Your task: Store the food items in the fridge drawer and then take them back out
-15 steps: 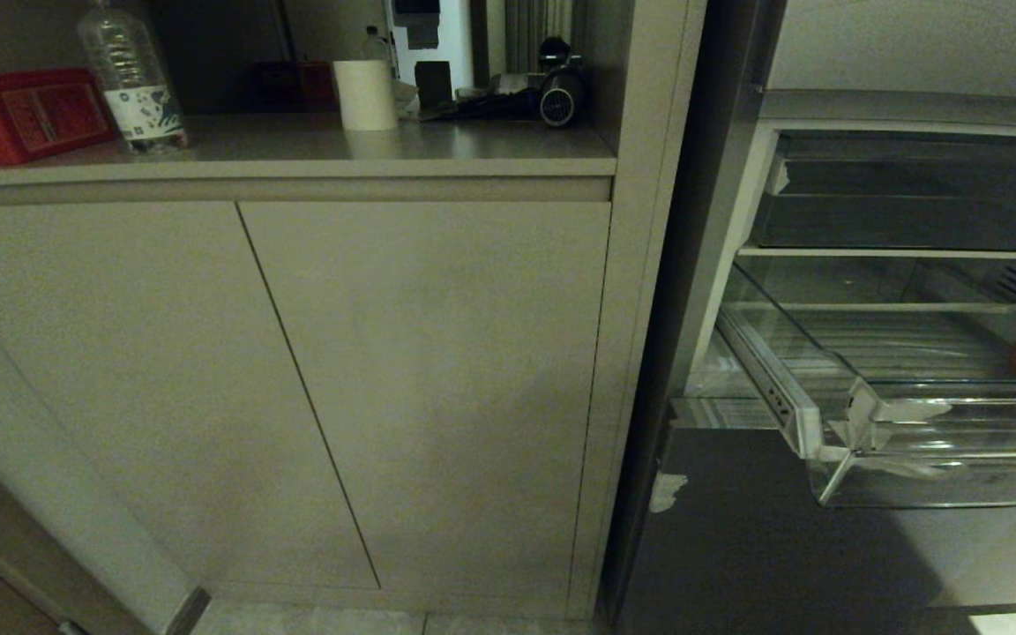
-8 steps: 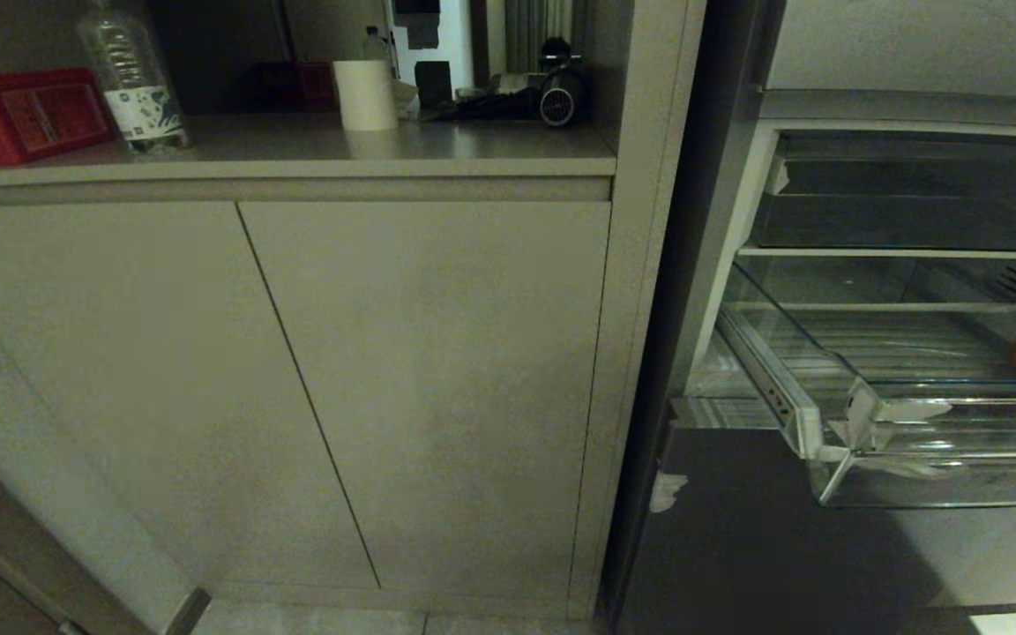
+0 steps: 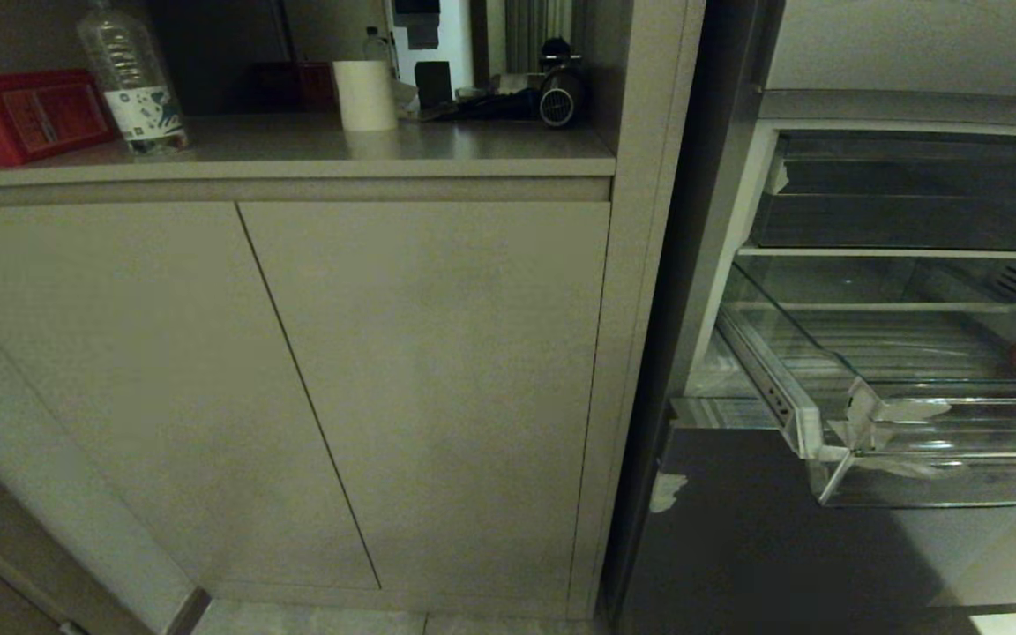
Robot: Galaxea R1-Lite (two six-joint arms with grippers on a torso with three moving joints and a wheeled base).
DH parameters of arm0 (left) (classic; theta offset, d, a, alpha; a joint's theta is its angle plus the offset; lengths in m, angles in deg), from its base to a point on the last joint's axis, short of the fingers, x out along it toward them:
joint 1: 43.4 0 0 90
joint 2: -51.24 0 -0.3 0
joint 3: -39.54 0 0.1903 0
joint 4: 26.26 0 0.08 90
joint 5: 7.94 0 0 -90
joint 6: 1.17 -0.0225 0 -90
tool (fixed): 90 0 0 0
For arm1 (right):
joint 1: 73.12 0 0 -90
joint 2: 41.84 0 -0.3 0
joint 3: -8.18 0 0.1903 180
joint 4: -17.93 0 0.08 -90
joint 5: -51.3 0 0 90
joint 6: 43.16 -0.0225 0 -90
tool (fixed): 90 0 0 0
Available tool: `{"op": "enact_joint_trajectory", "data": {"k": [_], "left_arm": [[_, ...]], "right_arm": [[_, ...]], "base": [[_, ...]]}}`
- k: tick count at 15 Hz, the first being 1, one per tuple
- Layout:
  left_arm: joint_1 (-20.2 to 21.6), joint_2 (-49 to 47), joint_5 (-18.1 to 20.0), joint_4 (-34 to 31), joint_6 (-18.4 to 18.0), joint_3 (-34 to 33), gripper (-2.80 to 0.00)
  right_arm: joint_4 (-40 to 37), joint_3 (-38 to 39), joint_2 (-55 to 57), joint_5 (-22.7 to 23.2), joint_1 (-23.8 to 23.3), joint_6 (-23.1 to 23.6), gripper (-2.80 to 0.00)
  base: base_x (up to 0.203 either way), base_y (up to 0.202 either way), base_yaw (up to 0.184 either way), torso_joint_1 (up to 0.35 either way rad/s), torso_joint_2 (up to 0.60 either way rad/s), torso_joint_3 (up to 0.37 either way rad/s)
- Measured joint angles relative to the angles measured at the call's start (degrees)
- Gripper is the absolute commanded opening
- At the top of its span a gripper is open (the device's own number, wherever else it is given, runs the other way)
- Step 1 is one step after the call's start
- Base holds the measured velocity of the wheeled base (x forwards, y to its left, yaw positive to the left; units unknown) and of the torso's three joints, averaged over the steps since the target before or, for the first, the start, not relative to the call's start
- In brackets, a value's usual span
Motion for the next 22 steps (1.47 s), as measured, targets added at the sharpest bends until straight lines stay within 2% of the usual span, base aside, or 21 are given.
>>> {"op": "enact_joint_trajectory", "data": {"k": [5, 8, 15, 19, 21, 22], "left_arm": [[0.00, 0.00, 0.00, 0.02, 0.00, 0.00, -2.80], [0.00, 0.00, 0.00, 0.02, 0.00, 0.00, -2.80], [0.00, 0.00, 0.00, 0.02, 0.01, 0.00, -2.80], [0.00, 0.00, 0.00, 0.00, 0.00, 0.00, -2.80], [0.00, 0.00, 0.00, 0.00, 0.00, 0.00, -2.80], [0.00, 0.00, 0.00, 0.00, 0.00, 0.00, -2.80]], "right_arm": [[0.25, -13.11, 13.57, 0.23, -7.33, -0.33, -2.80], [0.27, -20.42, 21.69, 0.24, -9.11, -0.74, -2.80], [6.91, -35.78, 41.11, 0.88, -9.20, -0.72, -2.80], [13.15, -37.93, 47.61, 1.08, -7.65, -2.05, -2.80], [13.61, -38.02, 49.24, 0.98, -6.98, -2.18, -2.80], [13.61, -38.02, 49.77, 0.67, -6.70, -2.30, 0.00]], "base": [[0.000, 0.000, 0.000, 0.000, 0.00, 0.000], [0.000, 0.000, 0.000, 0.000, 0.00, 0.000], [0.000, 0.000, 0.000, 0.000, 0.00, 0.000], [0.000, 0.000, 0.000, 0.000, 0.00, 0.000], [0.000, 0.000, 0.000, 0.000, 0.00, 0.000], [0.000, 0.000, 0.000, 0.000, 0.00, 0.000]]}}
